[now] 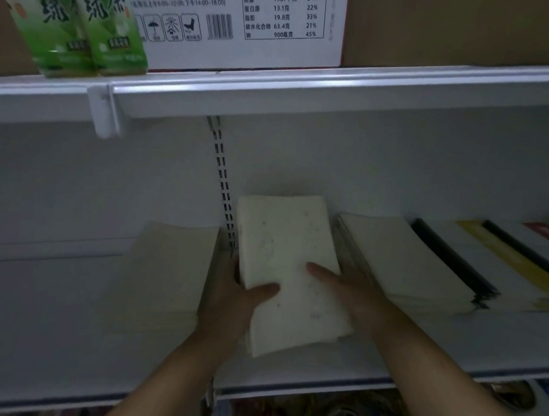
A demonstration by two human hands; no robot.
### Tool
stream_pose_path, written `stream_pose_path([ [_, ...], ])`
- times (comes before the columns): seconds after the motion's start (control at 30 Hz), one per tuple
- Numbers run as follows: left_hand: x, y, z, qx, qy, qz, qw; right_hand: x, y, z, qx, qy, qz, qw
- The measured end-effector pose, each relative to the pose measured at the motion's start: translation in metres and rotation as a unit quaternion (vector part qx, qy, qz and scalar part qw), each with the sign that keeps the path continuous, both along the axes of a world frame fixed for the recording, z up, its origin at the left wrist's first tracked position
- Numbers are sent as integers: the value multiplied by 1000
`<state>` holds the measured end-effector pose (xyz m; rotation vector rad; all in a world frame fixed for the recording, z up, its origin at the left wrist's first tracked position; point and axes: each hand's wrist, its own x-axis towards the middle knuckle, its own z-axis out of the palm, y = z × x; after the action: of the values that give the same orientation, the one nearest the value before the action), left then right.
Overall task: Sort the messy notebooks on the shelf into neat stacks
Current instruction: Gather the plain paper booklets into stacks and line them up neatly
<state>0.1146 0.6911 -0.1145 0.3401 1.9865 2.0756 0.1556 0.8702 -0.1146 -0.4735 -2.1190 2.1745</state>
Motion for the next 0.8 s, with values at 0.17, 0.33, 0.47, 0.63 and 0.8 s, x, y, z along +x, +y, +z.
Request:
stream_pose_path([
  [0.17, 22, -16, -12, 30, 67, 23, 997, 13, -10, -2, 86, 42, -17, 995],
  [0.33, 12, -22, -9, 36, 121, 26, 992, 16, -20, 3, 100, 164, -39, 981],
  [0.47, -1, -21, -17, 20, 128, 15, 991, 10, -25, -6, 110, 210, -75, 969],
  [0.63, -8, -13, -27, 46, 94, 27, 994, 4, -30, -29, 48, 192, -106, 974],
  [0.8, -8, -11, -38, 58, 24, 11, 998, -1, -27, -40, 42, 175, -109, 978],
])
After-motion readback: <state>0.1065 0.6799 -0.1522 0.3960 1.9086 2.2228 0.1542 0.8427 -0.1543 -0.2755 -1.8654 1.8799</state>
